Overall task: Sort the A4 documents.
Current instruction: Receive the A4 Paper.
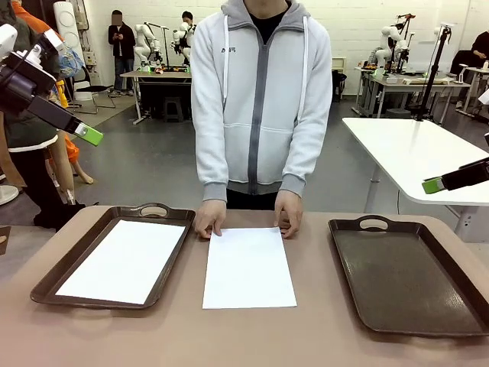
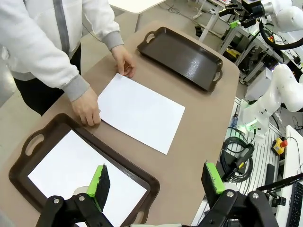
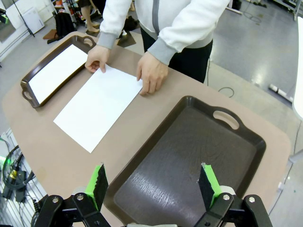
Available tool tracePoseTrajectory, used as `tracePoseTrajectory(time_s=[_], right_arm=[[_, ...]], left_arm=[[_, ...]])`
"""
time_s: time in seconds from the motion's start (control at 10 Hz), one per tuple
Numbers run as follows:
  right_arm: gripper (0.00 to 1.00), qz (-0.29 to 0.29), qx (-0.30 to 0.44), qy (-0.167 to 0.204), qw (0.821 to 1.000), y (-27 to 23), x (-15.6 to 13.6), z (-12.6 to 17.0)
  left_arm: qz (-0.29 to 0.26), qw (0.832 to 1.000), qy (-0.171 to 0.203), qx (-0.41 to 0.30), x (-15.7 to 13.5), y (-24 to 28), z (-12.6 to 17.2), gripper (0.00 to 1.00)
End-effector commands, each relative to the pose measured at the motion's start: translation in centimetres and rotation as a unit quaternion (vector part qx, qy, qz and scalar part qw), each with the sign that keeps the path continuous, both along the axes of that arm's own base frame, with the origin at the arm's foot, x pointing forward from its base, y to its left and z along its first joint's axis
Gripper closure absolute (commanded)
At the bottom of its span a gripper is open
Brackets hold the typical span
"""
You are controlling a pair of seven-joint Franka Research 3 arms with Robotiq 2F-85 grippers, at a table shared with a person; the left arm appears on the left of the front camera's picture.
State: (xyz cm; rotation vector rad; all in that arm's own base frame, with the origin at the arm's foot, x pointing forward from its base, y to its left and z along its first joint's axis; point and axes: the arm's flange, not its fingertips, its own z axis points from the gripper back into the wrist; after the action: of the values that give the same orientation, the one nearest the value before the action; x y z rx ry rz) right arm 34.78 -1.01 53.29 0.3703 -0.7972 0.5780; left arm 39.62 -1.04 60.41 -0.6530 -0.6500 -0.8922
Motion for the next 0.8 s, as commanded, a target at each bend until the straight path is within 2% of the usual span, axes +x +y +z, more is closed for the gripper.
tracePoseTrajectory(time_s=[0.0,0.7], right_arm=[[0.0,0.0,0.002,0.0,1.0,-0.03,0.09,-0.1],[0.0,0.0,0.002,0.0,1.0,-0.03,0.09,-0.1]], left_arm=[[-0.004,1.0,-0.006,0.006,-0.08,0.12,0.03,0.0],[-0.004,1.0,-0.006,0.006,-0.08,0.12,0.03,0.0]])
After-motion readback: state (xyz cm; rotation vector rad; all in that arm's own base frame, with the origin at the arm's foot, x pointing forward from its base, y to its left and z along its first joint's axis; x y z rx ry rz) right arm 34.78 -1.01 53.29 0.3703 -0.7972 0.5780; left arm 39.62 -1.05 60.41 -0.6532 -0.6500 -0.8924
